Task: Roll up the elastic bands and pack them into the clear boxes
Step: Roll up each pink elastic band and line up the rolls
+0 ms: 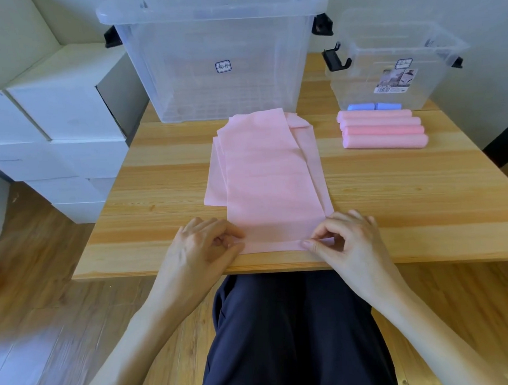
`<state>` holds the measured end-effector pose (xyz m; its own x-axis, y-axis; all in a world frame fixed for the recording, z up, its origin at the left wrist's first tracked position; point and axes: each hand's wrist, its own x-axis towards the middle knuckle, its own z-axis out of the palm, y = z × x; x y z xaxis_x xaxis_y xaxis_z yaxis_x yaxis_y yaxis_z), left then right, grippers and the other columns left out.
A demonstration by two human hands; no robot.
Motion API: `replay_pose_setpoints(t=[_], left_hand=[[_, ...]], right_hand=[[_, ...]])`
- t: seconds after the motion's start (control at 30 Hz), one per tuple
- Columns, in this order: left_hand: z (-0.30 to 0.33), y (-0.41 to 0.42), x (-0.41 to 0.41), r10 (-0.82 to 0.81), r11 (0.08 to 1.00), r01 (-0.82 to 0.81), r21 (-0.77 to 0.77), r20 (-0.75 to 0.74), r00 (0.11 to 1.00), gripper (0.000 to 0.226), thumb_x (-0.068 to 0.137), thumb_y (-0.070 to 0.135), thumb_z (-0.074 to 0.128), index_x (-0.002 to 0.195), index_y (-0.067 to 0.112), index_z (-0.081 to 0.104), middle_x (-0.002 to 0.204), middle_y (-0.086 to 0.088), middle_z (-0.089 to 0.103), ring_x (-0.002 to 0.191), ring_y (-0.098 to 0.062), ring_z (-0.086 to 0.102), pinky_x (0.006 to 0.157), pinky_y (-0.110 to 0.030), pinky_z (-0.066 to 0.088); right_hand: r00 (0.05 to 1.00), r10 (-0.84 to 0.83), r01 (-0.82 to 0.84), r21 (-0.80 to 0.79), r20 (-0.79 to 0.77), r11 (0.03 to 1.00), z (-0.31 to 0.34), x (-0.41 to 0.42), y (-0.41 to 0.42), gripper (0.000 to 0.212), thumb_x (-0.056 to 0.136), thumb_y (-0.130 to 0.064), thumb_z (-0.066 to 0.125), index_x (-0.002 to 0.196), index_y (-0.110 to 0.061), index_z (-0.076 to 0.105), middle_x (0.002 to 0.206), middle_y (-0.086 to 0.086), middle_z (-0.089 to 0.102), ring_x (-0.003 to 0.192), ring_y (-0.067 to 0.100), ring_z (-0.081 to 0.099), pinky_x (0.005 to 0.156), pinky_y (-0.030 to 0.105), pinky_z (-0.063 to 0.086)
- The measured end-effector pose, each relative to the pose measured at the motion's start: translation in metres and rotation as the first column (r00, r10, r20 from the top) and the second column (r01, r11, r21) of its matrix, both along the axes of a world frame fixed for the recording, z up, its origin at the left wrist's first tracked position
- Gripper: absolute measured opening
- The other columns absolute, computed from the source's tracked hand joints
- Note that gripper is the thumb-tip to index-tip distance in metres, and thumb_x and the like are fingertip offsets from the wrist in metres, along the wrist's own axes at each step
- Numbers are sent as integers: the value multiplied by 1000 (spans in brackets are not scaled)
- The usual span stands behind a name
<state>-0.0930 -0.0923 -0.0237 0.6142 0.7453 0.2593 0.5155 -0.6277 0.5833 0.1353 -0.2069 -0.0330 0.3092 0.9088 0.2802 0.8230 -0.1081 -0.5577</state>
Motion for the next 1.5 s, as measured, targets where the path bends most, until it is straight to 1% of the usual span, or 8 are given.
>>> replay_pose_setpoints(t=[0.17, 0.27, 0.5, 0.73, 0.9, 1.13, 1.3, 1.5], left_hand=[[-4, 2, -3, -51, 998, 52, 34, -25, 998, 17, 87, 37, 61, 102, 40, 67, 82, 20, 58, 88, -6, 50, 83, -10, 35], [-7, 3, -2, -74, 991, 73, 109, 0, 997, 17, 89, 28, 66, 102, 37, 72, 91, 20, 56, 90, -5, 45, 82, -9, 37], [-7, -3, 5, -172, 918, 192, 347, -86, 981, 31, 92, 26, 49, 95, 27, 80, 94, 7, 60, 84, -14, 47, 67, -28, 41], [-11, -11, 5, -128, 949, 129, 286, -23, 992, 33, 88, 21, 48, 97, 24, 79, 91, 9, 59, 83, -8, 46, 71, -20, 39], [-11, -13, 9, -54, 991, 49, 122, 35, 998, 15, 85, 42, 68, 90, 32, 77, 86, 20, 56, 83, -3, 50, 73, -12, 41], [-7, -10, 16, -25, 1000, 25, 13, 43, 999, 8, 84, 40, 73, 80, 34, 72, 82, 18, 56, 85, -6, 52, 76, -26, 42], [7, -7, 13, -64, 992, 61, -114, -24, 998, 11, 85, 37, 72, 75, 39, 69, 82, 16, 57, 87, -8, 52, 75, -13, 37], [15, -2, 14, -4, 981, -11, -192, -79, 997, 18, 81, 41, 75, 69, 31, 67, 73, 11, 59, 82, -4, 52, 67, -12, 38]], right_hand=[[999, -19, 20, 16, -49, 1000, 0, -1, -1, 25, 76, -52, 66, 69, -28, 61, 70, -22, 58, 84, 1, 47, 85, 14, 25], [998, -20, 22, 39, -65, 999, -2, -2, -3, 14, 81, -32, 76, 79, -29, 63, 77, -21, 60, 89, 3, 47, 87, 16, 27], [959, 50, -101, 171, 278, 980, -7, -5, -6, 13, 82, -6, 69, 83, -18, 73, 90, -7, 59, 92, 16, 45, 81, 25, 27], [970, 86, -116, 126, 226, 985, -12, -3, -14, 20, 91, -23, 51, 90, -21, 70, 90, -13, 59, 91, 12, 48, 83, 21, 28], [995, 85, -92, 139, 57, 986, -11, 1, -12, 25, 86, -46, 59, 84, -26, 74, 86, -18, 58, 90, 8, 47, 86, 23, 29], [992, 70, -82, 109, 109, 991, -9, 1, -4, 27, 89, -45, 53, 80, -26, 69, 83, -18, 54, 85, 7, 41, 83, 23, 27], [986, 104, -107, 18, 131, 994, -3, 6, -2, 30, 89, -50, 48, 79, -28, 66, 80, -22, 46, 84, 3, 33, 83, 18, 24], [988, 80, -58, -164, 130, 985, 13, 3, 3, 22, 91, -45, 61, 77, -28, 61, 77, -20, 47, 88, 9, 36, 80, 28, 23]])
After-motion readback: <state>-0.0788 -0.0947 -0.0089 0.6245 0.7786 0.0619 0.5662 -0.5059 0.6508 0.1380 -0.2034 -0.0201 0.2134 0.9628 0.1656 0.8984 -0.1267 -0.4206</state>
